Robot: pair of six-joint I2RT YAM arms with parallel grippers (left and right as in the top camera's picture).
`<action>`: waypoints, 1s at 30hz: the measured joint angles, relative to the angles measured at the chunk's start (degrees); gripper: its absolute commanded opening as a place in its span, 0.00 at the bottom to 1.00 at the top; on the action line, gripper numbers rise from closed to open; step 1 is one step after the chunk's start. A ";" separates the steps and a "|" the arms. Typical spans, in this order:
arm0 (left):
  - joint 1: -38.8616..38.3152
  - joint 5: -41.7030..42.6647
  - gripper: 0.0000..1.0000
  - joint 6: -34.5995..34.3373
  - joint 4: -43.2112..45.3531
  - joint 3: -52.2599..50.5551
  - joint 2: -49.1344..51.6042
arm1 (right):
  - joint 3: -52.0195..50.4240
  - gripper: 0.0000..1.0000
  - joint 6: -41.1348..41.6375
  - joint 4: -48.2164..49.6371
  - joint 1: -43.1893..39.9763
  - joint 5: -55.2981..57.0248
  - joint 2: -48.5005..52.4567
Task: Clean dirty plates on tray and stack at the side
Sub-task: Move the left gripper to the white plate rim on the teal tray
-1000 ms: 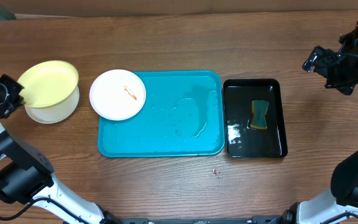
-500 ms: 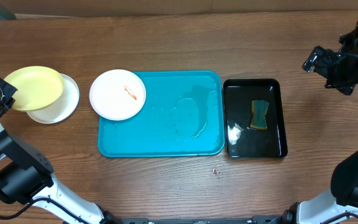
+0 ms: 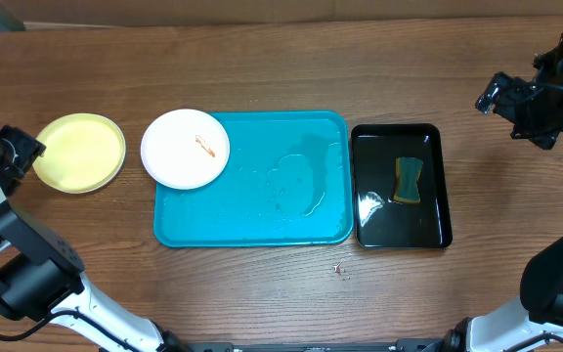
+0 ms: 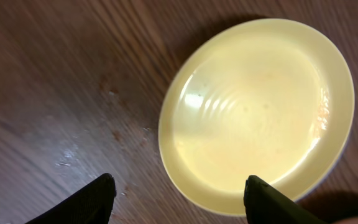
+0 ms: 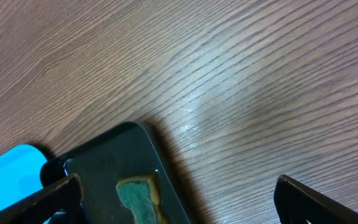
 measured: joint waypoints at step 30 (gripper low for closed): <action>-26.99 -0.74 0.58 12.00 -2.78 -0.04 2.56 | 0.00 1.00 0.02 0.02 0.00 0.00 0.00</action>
